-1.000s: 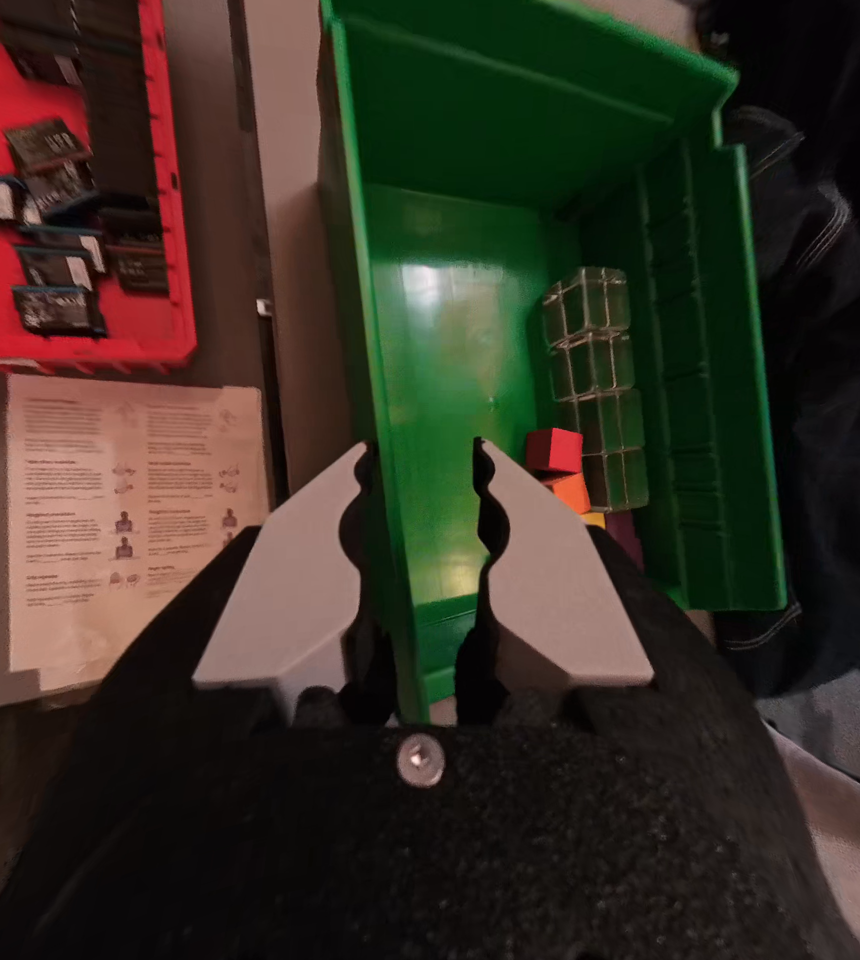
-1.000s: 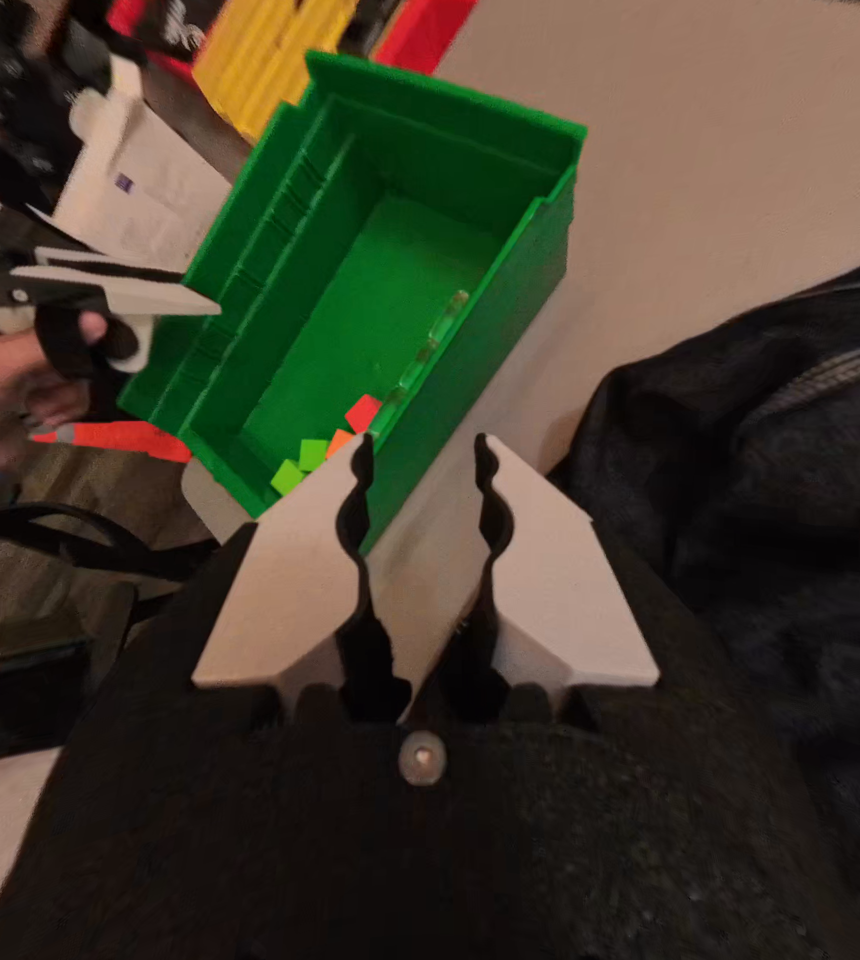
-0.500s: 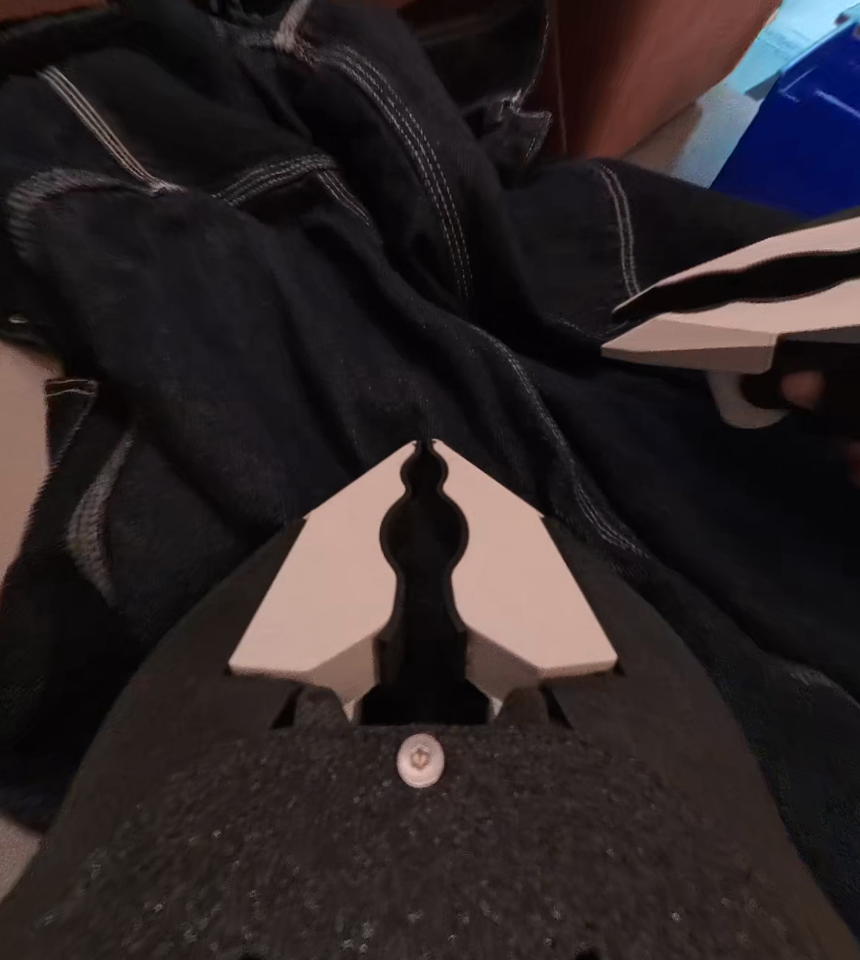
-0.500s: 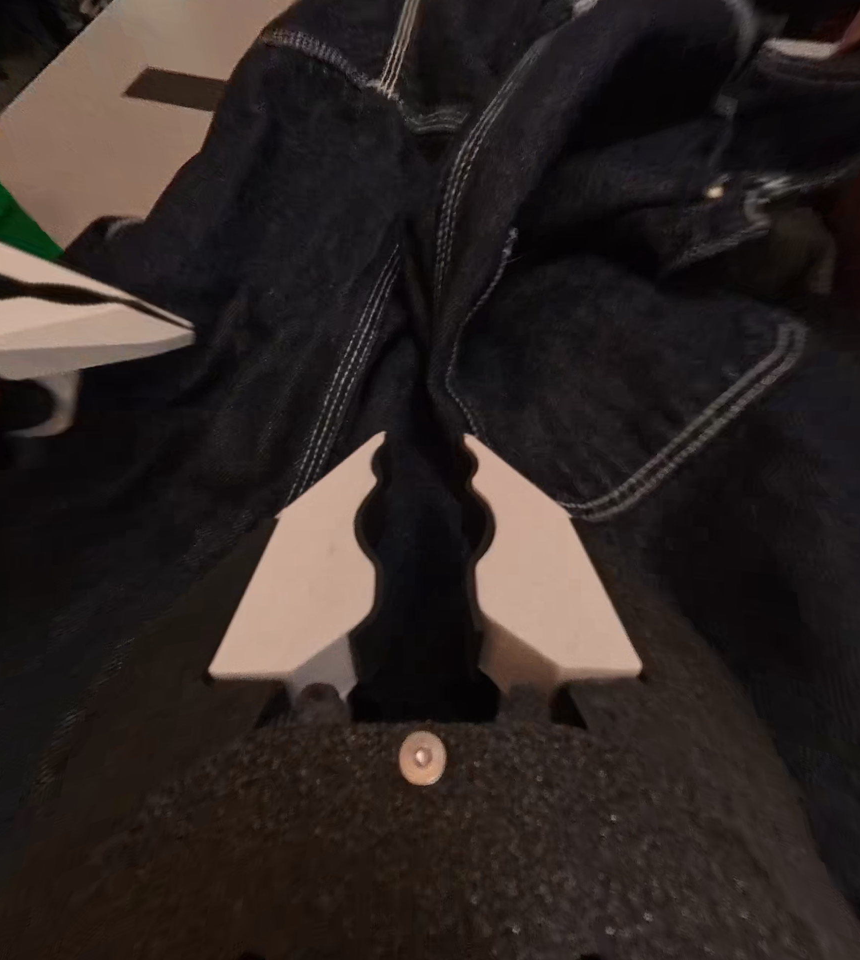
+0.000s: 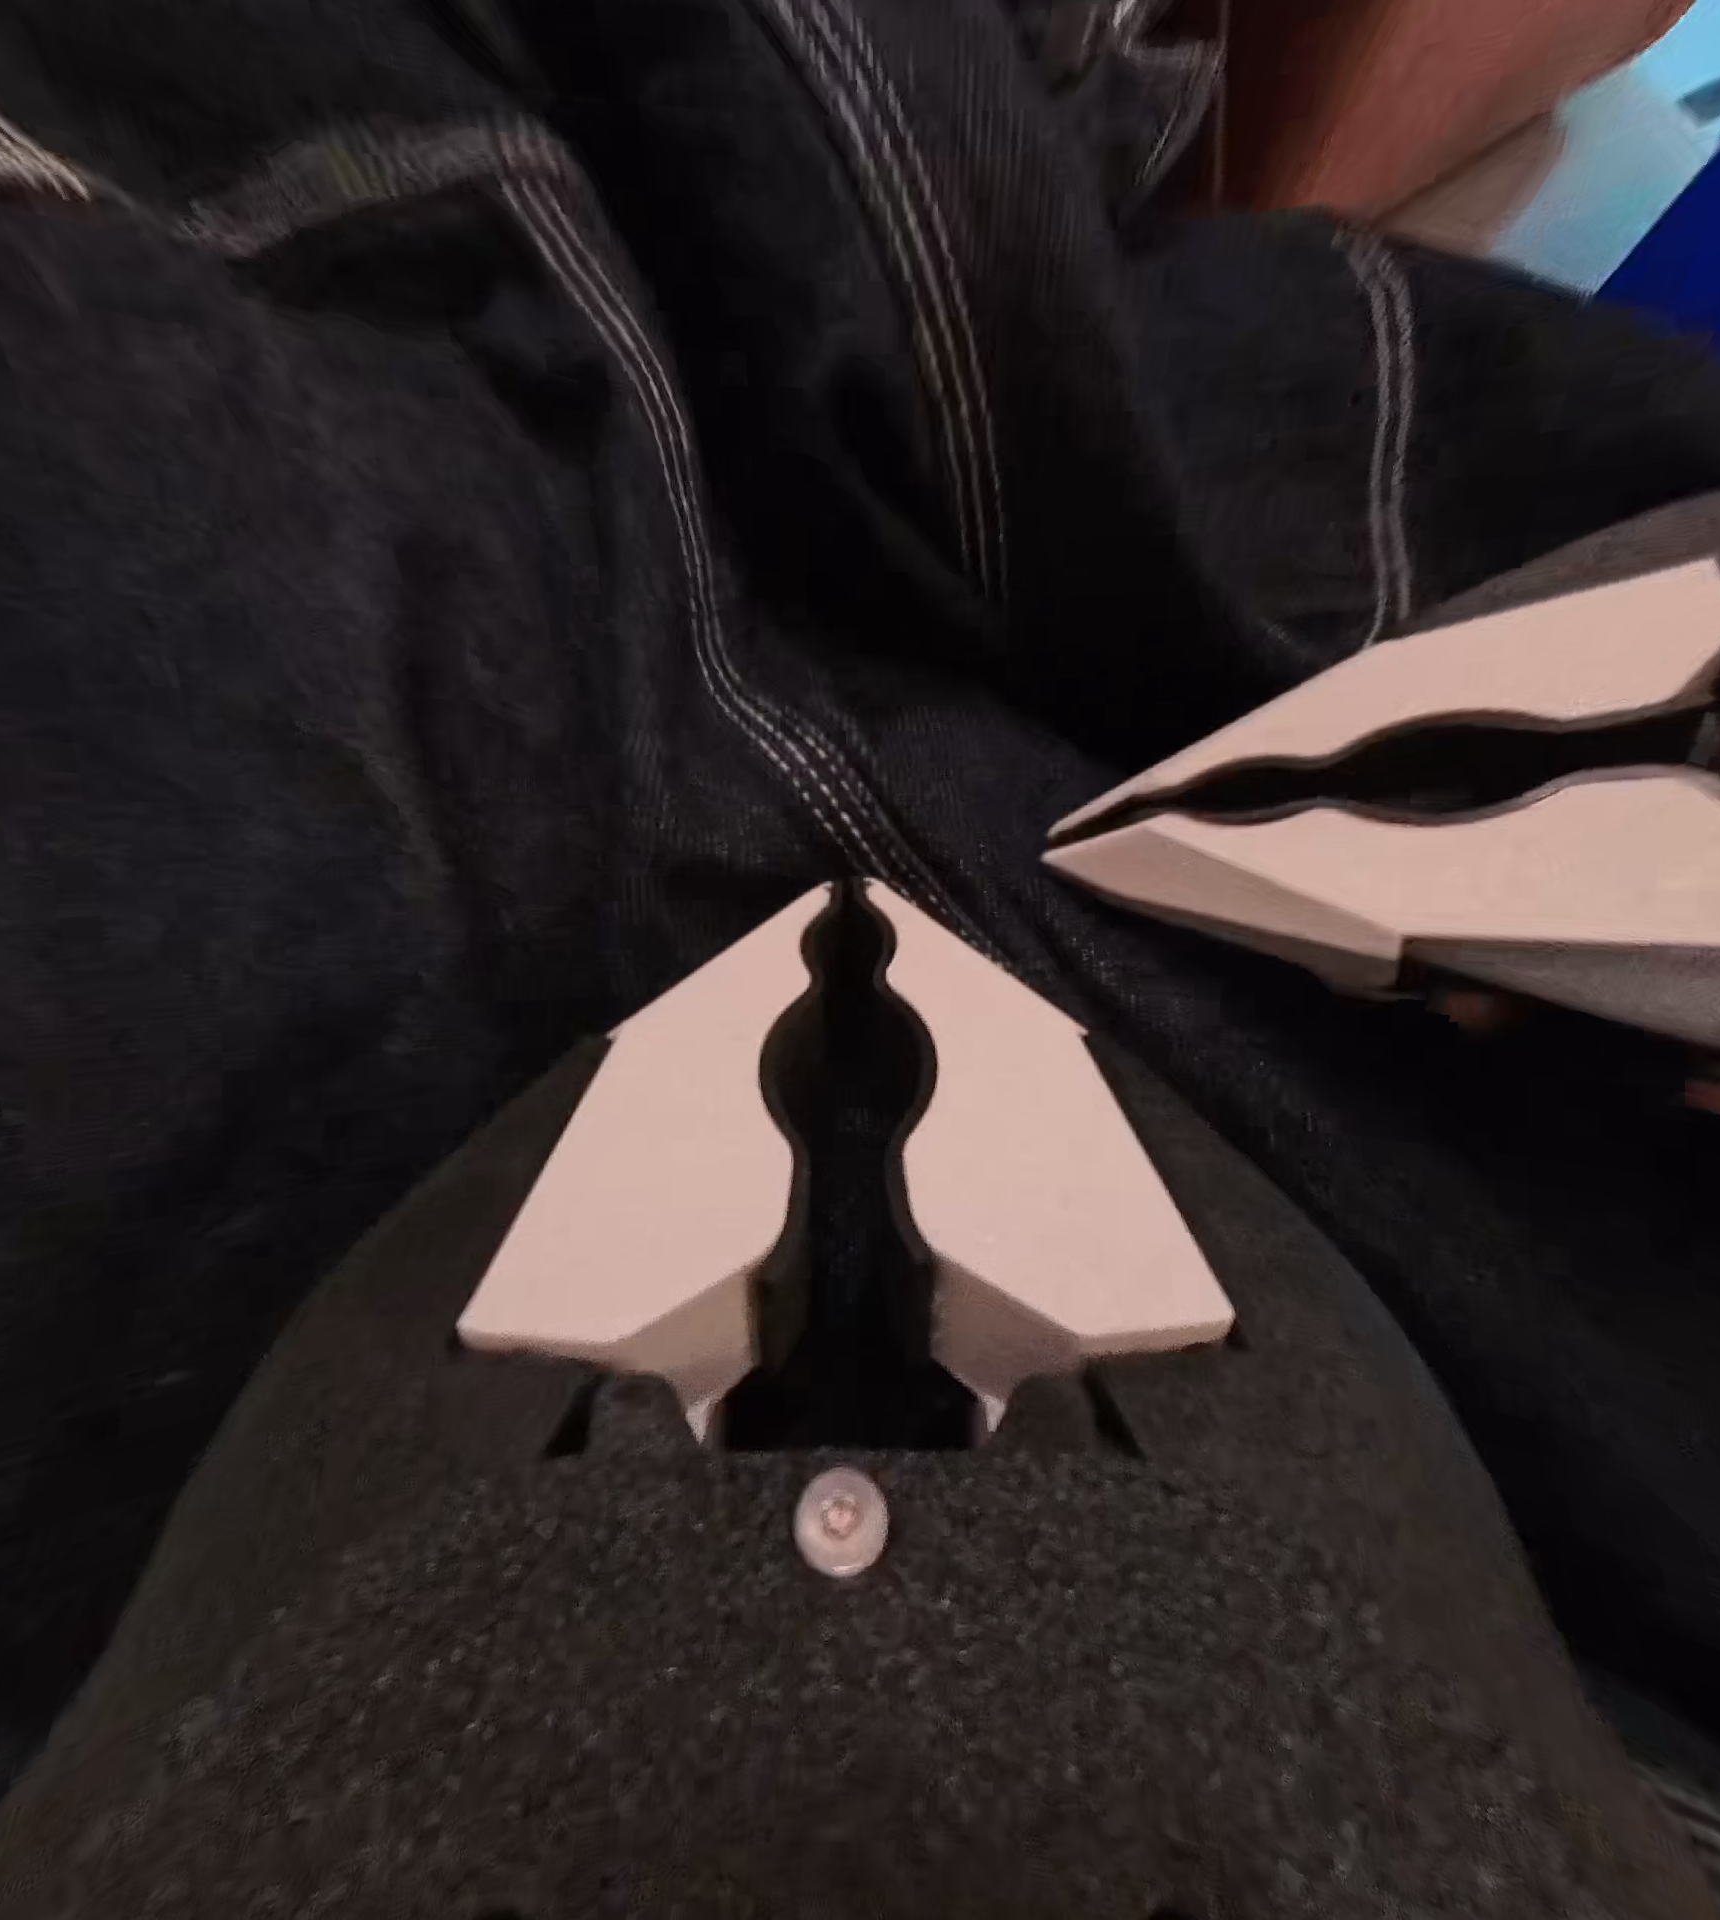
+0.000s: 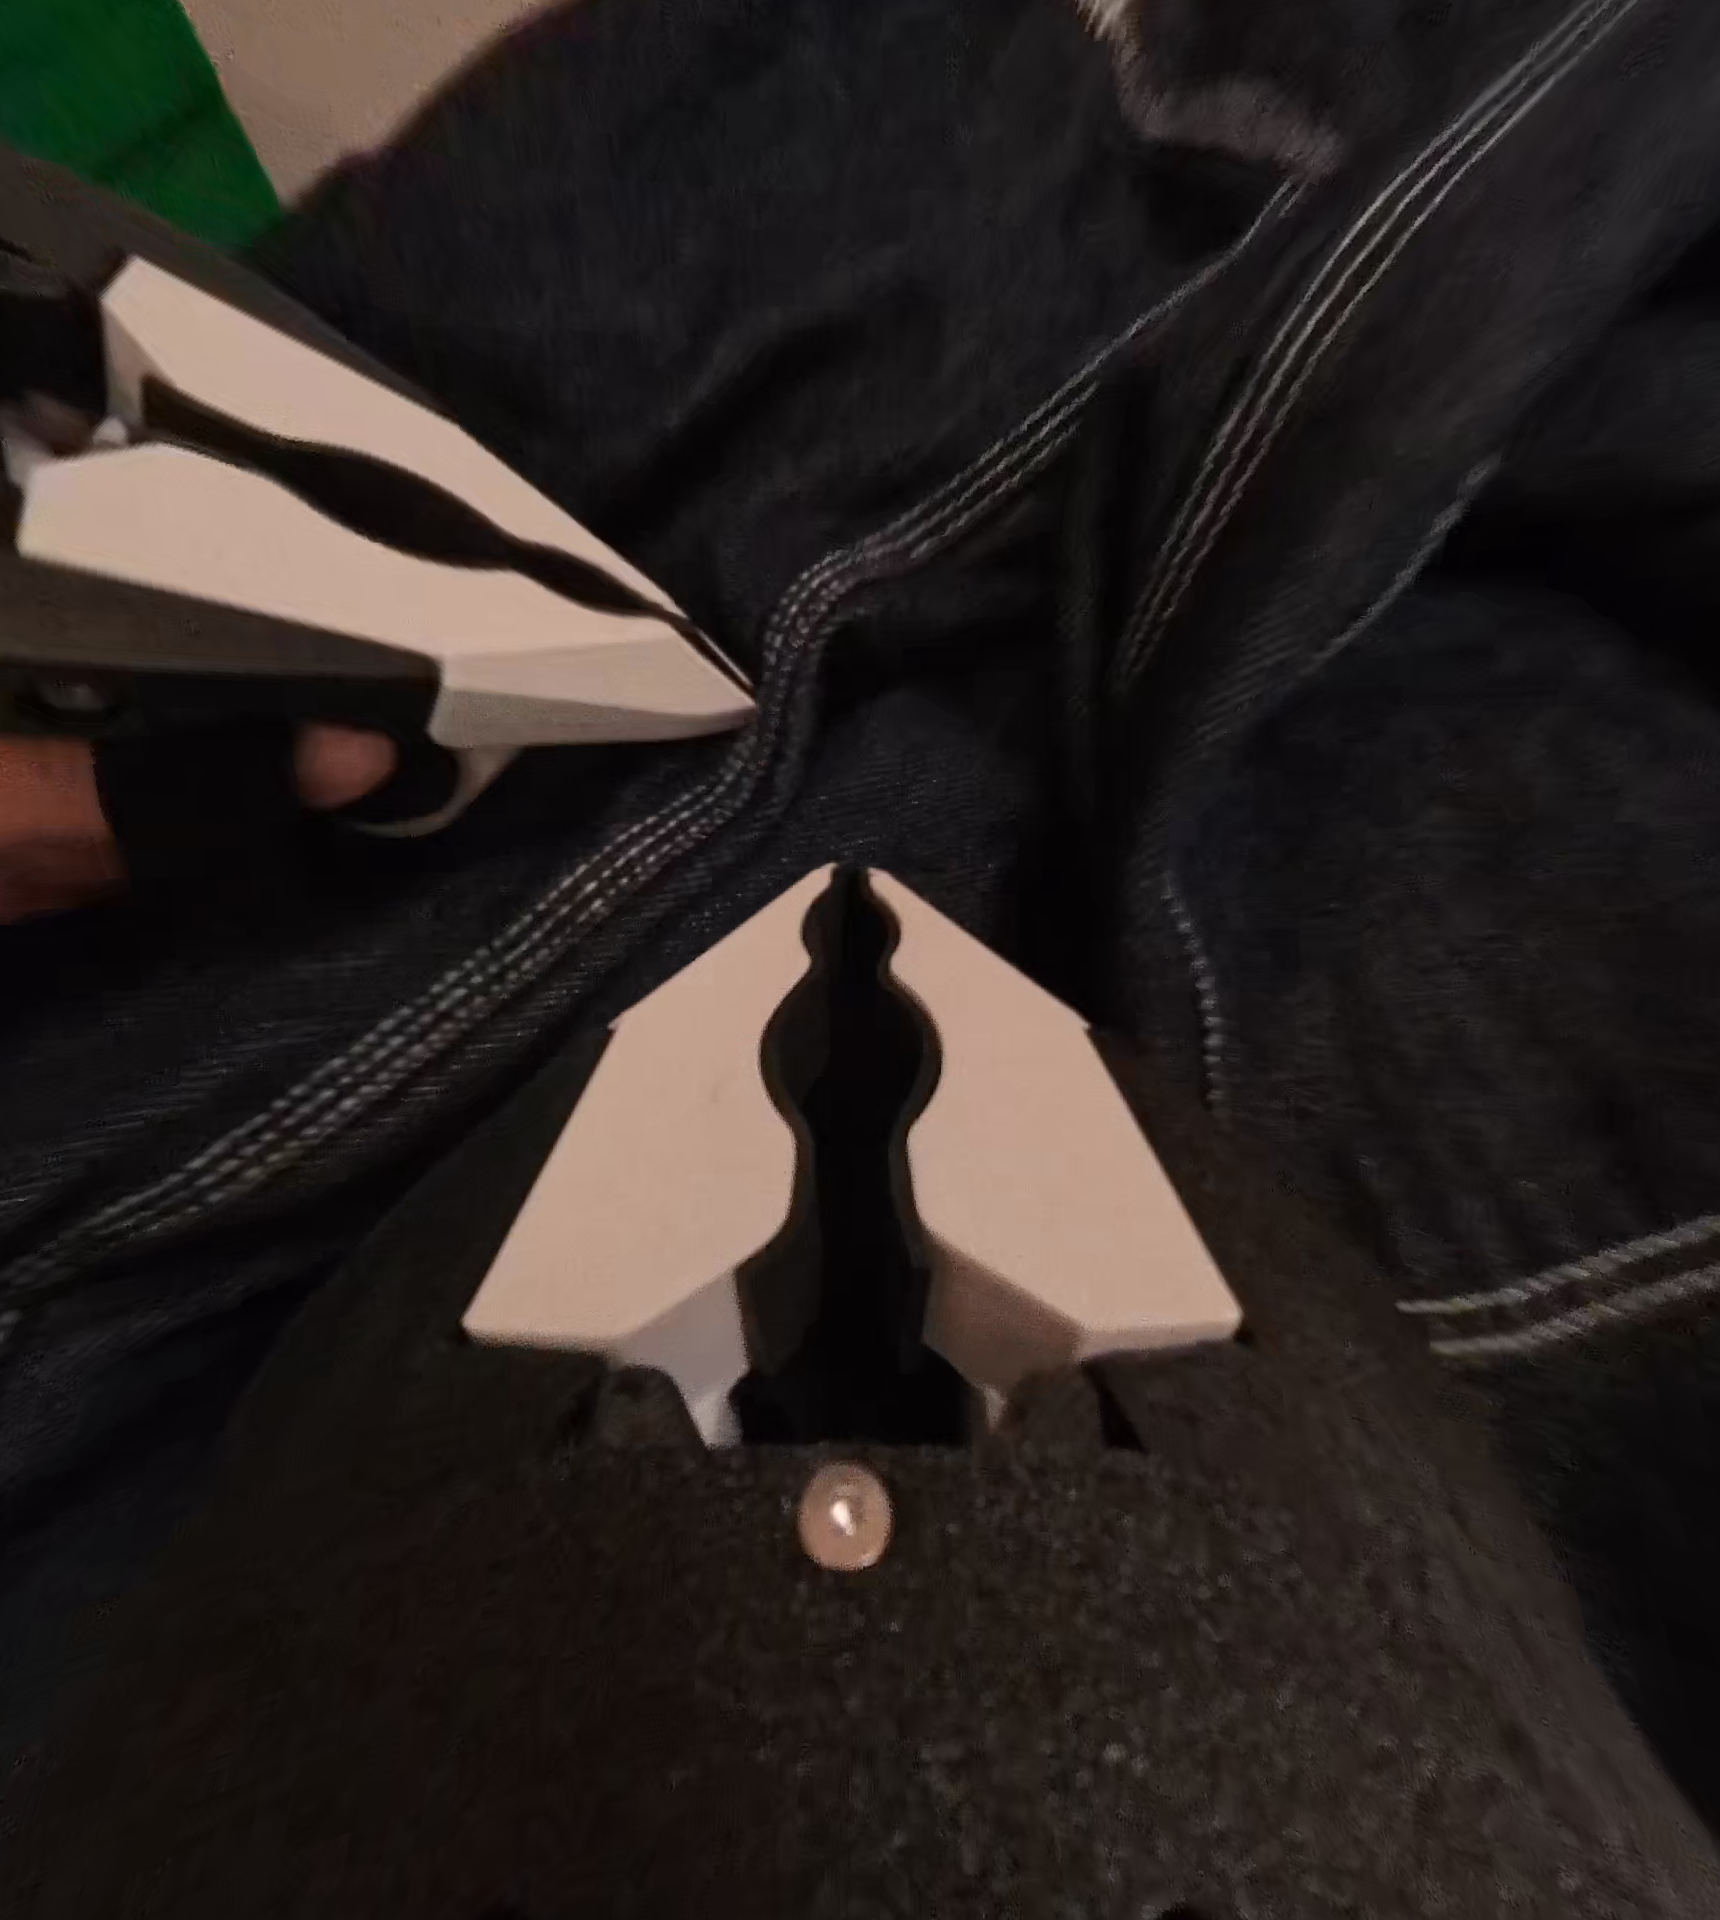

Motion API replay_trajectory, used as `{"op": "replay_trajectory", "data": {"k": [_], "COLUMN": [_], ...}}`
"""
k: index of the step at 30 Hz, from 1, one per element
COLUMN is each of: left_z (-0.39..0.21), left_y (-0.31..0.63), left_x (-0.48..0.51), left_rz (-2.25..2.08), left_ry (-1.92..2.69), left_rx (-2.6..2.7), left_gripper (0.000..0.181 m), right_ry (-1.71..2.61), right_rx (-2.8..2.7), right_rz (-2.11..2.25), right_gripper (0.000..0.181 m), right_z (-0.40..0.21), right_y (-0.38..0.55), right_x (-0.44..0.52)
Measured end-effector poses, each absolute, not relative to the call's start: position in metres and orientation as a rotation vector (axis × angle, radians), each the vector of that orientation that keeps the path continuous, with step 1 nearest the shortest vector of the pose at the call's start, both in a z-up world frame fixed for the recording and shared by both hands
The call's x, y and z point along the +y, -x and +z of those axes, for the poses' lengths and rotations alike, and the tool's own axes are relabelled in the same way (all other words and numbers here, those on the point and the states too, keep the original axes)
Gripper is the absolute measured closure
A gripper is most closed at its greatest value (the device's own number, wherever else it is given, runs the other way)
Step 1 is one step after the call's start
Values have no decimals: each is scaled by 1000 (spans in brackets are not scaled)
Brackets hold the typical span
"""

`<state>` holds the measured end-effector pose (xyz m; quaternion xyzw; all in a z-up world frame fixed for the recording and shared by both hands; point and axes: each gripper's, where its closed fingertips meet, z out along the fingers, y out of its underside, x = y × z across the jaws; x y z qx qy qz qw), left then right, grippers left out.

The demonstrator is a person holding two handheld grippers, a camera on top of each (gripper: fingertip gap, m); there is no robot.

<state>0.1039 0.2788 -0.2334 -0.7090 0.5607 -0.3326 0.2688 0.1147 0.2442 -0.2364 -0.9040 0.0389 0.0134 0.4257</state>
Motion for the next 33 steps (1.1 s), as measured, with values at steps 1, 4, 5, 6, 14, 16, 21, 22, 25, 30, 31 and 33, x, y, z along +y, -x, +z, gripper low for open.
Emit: {"op": "replay_trajectory", "data": {"k": [1, 4, 5, 6, 14, 16, 21, 22, 25, 30, 31, 33], "left_z": [-258, -283, -283, -280, -240, -268, -286, -282, -232, -115, -99, -87], "left_y": [-105, -105, -105, -105, -58, -36, -35, -35, -20, 62, 80, 110], "left_x": [272, 269, 269, 268, 224, 206, 197, 196, 192, 215, 221, 234], "left_rz": [-876, -849, -835, -839, -1100, -1002, -936, -937, -1137, -1295, -1250, -1120], "left_ry": [1958, 2002, 2010, 2028, 2175, 2229, 2124, 2115, 2037, 1734, 1662, 1585], "left_rx": [1515, 1457, 1464, 1461, 1462, 1522, 1558, 1583, 1559, 1272, 1229, 1157], "left_gripper": [180, 179, 179, 179, 181, 180, 179, 180, 180, 168, 164, 155], "right_ry": [2313, 2315, 2315, 2315, 2278, 2394, 2391, 2395, 2186, 1916, 1874, 1815], "right_rx": [93, 58, 55, 61, -18, 10, 2, 8, 90, 85, 91, 189], "right_rz": [69, 9, 3, 29, 81, 70, 29, 40, 93, -156, -237, -412], "right_gripper": [181, 181, 181, 181, 181, 181, 180, 181, 181, 165, 158, 139], "right_z": [-266, -280, -280, -279, -235, -282, -286, -282, -218, -105, -91, -79], "right_y": [-110, -107, -107, -107, -55, -53, -54, -55, -58, -86, -94, -117], "right_x": [246, 245, 245, 246, 225, 221, 223, 222, 214, 123, 100, 49]}}
